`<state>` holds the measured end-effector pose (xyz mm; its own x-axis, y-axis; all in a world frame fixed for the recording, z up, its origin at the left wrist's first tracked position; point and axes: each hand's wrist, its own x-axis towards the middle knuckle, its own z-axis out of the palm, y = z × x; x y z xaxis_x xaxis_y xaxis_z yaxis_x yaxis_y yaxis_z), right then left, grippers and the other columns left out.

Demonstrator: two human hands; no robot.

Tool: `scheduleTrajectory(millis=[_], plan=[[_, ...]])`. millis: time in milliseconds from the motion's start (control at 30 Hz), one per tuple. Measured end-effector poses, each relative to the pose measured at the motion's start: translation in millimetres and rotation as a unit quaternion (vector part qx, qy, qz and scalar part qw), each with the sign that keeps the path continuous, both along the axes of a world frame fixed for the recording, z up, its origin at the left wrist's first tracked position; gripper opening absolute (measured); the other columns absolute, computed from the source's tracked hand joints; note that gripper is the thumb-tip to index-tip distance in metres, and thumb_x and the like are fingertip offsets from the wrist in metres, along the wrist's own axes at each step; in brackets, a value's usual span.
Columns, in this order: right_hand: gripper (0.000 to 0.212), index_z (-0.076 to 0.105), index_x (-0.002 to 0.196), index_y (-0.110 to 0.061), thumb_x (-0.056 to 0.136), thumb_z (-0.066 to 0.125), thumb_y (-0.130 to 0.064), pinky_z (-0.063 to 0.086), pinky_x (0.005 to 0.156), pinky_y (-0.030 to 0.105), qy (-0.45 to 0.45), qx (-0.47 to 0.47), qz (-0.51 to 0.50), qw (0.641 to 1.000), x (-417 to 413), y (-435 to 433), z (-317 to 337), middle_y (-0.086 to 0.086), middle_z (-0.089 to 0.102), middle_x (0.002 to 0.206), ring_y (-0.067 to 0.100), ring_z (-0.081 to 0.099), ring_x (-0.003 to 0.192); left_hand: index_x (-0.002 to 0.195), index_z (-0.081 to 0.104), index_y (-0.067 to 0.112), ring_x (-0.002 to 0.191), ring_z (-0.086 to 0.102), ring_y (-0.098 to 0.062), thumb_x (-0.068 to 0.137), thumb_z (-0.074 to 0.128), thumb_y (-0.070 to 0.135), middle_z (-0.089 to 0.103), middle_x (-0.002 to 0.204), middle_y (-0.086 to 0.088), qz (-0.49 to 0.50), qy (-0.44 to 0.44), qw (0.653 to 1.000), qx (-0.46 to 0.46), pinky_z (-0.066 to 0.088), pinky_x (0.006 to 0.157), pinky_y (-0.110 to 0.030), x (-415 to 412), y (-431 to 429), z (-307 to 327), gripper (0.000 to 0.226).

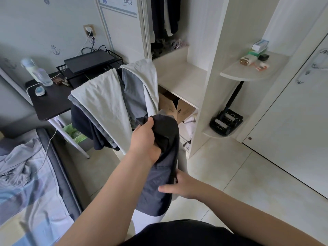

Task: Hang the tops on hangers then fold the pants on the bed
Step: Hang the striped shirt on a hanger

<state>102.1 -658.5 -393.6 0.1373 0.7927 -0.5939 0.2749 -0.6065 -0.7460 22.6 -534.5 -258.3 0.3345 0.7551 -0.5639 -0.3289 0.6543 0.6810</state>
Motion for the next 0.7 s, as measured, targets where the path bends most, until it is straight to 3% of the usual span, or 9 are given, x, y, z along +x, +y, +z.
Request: scheduleTrajectory(millis=[100, 200, 300, 367, 433, 500, 567, 700], plan=[[0.034, 0.059, 0.1, -0.018, 0.091, 0.062, -0.05, 0.053, 0.088, 0.036, -0.181, 0.036, -0.05, 0.982, -0.7, 9.8, 2.5, 0.007, 0.07, 0.1, 0.03, 0.065, 0.099, 0.128, 0.064, 0.014, 0.103, 0.073, -0.028, 0.102, 0.06, 0.028, 0.075, 0.113, -0.008, 0.006, -0.003, 1.0, -0.007, 0.056, 0.097, -0.048, -4.2, 2.7, 0.7, 0.03], [0.034, 0.057, 0.087, -0.011, 0.099, 0.056, -0.043, 0.05, 0.083, 0.037, -0.222, 0.074, -0.038, 0.972, 15.6, 12.4, 9.9, 0.012, 0.068, 0.09, 0.032, 0.064, 0.093, 0.128, 0.064, 0.015, 0.101, 0.073, -0.029, 0.102, 0.06, 0.03, 0.075, 0.113, -0.01, 0.015, -0.005, 1.0, 0.0, 0.059, 0.091, -0.047, -15.8, 14.7, -0.5, 0.03], [0.032, 0.063, 0.088, -0.01, 0.099, 0.058, -0.04, 0.051, 0.076, 0.037, -0.173, 0.131, -0.062, 0.974, 33.3, 12.1, 31.5, 0.006, 0.069, 0.085, 0.027, 0.065, 0.086, 0.121, 0.066, 0.016, 0.092, 0.076, -0.022, 0.103, 0.059, 0.029, 0.079, 0.101, -0.004, 0.035, -0.003, 0.998, 0.058, 0.063, 0.075, -0.036, -29.1, 25.4, -5.8, 0.024], [0.029, 0.068, 0.088, -0.012, 0.099, 0.06, -0.037, 0.053, 0.074, 0.036, -0.138, 0.188, -0.106, 0.967, 43.9, 17.4, 55.5, 0.001, 0.072, 0.082, 0.025, 0.067, 0.084, 0.116, 0.068, 0.02, 0.097, 0.075, -0.017, 0.102, 0.06, 0.03, 0.079, 0.103, 0.002, -0.007, 0.023, 0.99, 0.142, 0.061, 0.082, -0.032, -35.8, 24.3, -12.5, 0.019], [0.026, 0.07, 0.092, -0.011, 0.1, 0.06, -0.033, 0.053, 0.077, 0.034, -0.065, 0.24, -0.177, 0.952, 55.7, 28.7, 81.8, 0.004, 0.075, 0.089, 0.026, 0.071, 0.09, 0.111, 0.071, 0.022, 0.099, 0.074, -0.014, 0.095, 0.068, 0.033, 0.077, 0.109, 0.001, -0.097, 0.061, 0.971, 0.209, 0.06, 0.079, -0.026, -39.7, 13.1, -20.1, 0.019], [0.024, 0.07, 0.097, -0.009, 0.101, 0.059, -0.03, 0.055, 0.078, 0.037, 0.057, 0.263, -0.253, 0.929, 65.9, 42.7, 109.4, 0.016, 0.073, 0.101, 0.029, 0.071, 0.094, 0.111, 0.071, 0.021, 0.098, 0.074, -0.009, 0.088, 0.075, 0.032, 0.077, 0.109, 0.003, -0.206, 0.054, 0.945, 0.248, 0.057, 0.072, -0.018, -38.6, -4.1, -33.8, 0.026], [0.02, 0.068, 0.096, -0.01, 0.102, 0.059, -0.026, 0.057, 0.072, 0.034, 0.132, 0.273, -0.285, 0.909, 71.8, 56.7, 131.8, 0.013, 0.07, 0.094, 0.023, 0.069, 0.086, 0.119, 0.064, 0.022, 0.101, 0.071, -0.003, 0.085, 0.08, 0.024, 0.076, 0.11, 0.009, -0.297, 0.05, 0.916, 0.266, 0.055, 0.076, -0.014, -32.3, -26.0, -52.2, 0.038], [0.019, 0.065, 0.1, -0.006, 0.103, 0.056, -0.023, 0.06, 0.066, 0.032, 0.18, 0.279, -0.303, 0.893, 78.6, 71.9, 150.9, 0.008, 0.072, 0.087, 0.018, 0.072, 0.078, 0.132, 0.05, 0.035, 0.115, 0.063, 0.0, 0.069, 0.09, 0.043, 0.067, 0.124, 0.018, -0.372, 0.169, 0.866, 0.289, 0.053, 0.095, -0.027, -11.3, -59.2, -83.3, 0.075]])
